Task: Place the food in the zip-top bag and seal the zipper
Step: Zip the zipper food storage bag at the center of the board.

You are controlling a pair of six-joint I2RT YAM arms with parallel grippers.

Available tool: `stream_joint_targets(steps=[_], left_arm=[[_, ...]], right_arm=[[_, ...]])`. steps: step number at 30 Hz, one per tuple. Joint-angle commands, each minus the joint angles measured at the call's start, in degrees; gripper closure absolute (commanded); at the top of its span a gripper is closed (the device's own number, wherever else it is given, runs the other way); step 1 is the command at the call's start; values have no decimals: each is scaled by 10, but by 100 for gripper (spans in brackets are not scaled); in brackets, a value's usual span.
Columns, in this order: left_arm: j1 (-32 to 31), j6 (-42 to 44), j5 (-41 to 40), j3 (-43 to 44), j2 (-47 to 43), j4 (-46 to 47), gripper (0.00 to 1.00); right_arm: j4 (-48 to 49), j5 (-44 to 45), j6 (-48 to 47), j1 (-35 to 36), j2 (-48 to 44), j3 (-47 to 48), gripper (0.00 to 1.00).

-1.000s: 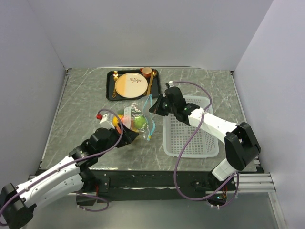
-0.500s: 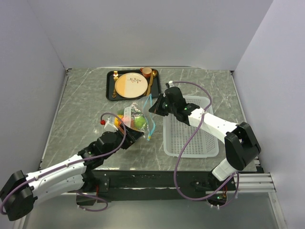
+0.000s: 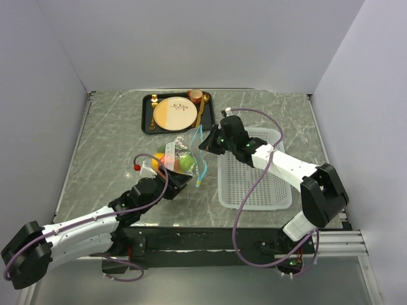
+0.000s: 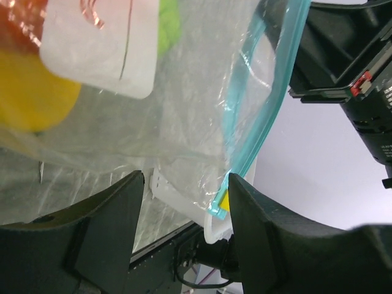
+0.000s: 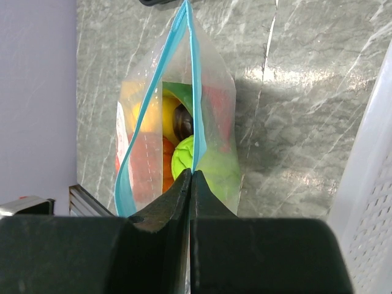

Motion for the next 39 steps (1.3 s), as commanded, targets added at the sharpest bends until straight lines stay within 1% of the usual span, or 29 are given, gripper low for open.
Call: stream_joint_targets(steps=[1,9,11,15,20,25,27,30,35,39], left_arm=[[-10,-23,-14,-7,-7,22,38],[-11,-35,-4,-9,35,89,37],[-12,-37,-2,-3,54,91,38],[-11,-50,3,-6,75,120,41],[-11,-57,-11,-8,67,112,45],[-12,-57,-23,-4,53,101,53],[-12,-55,-23,0,52,99,55],[-11,-57,-19,-1,56,101,62],[-12,-61,-16,-3,55,97,70],[-11,-62,-19,-4,44,85,80]], right_arm=[[20,2,5,-5,-24,6,95],[22,-7,6,-6,-25,4,95],[23,-9,8,-5,-26,1,95],[26,-9,10,-7,-32,-8,95],[23,-14,9,-6,-32,-11,95],[26,-14,12,-5,-33,-18,95],[25,-16,13,-5,-33,-18,95],[24,-18,13,-4,-30,-15,95],[25,-16,14,-6,-31,-18,95],[25,-17,13,-5,-28,-16,96]])
